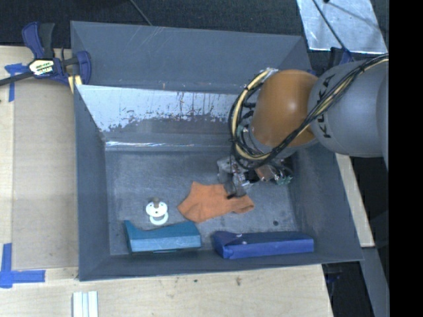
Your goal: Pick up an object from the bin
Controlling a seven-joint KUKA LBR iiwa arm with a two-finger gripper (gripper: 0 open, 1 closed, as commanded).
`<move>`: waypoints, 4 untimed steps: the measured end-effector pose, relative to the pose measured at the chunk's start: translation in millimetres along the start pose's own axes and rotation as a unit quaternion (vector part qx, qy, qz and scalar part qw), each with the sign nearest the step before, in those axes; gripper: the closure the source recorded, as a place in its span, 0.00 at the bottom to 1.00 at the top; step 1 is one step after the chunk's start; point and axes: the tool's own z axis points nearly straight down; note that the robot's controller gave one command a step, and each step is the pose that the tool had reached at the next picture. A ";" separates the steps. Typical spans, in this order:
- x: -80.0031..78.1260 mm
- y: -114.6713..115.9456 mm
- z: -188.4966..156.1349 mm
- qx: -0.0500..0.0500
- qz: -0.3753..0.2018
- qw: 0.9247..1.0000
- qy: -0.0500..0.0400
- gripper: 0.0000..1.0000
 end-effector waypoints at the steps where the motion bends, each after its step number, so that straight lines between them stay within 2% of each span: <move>1: 0.2 -0.4 0.4 0.000 0.000 1.000 0.000 0.00; 2: 0.3 -0.5 0.4 0.000 0.000 1.000 0.000 0.00; 3: 24.7 -0.2 -3.9 0.001 -0.062 0.998 0.000 0.00; 4: 30.0 10.7 -45.2 0.000 -0.090 0.996 0.002 0.00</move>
Offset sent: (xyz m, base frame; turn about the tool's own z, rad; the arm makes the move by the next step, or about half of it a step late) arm 0.0000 0.0000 0.0000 0.0000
